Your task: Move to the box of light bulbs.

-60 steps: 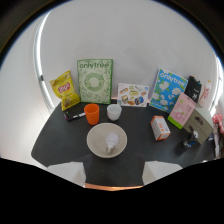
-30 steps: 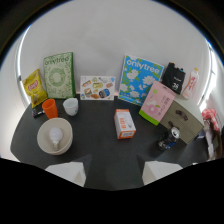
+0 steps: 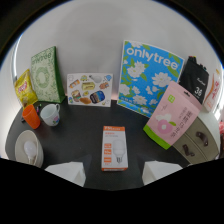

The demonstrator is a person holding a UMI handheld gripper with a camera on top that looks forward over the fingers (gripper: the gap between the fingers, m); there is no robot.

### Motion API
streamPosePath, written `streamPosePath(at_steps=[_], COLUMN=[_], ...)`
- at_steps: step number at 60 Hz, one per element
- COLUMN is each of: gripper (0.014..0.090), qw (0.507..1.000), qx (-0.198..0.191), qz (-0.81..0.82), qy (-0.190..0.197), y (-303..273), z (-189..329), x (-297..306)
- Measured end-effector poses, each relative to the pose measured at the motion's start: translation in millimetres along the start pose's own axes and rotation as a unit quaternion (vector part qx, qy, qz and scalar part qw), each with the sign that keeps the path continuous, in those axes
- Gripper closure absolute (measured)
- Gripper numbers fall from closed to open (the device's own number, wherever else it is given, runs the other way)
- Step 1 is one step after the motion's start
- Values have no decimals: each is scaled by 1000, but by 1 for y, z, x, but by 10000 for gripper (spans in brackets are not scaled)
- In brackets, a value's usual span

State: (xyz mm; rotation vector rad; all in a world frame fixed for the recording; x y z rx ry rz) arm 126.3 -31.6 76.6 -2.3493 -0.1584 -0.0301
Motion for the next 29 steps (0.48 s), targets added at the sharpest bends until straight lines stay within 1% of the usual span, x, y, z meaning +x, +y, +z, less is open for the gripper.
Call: streamPosePath(at_steps=[7,18,19,20,29], gripper=[183,184,220,184,182], qw=[1000,1000,1000,1000,1000], qx=[-8,-12,-12,-12,-11], qz=[4,9,10,11,6], qy=[-11,-17,-18,-19,-17], y=[3,6,6,6,6], z=[9,13,13,13,13], x=[0,-2,-3,-3,-3])
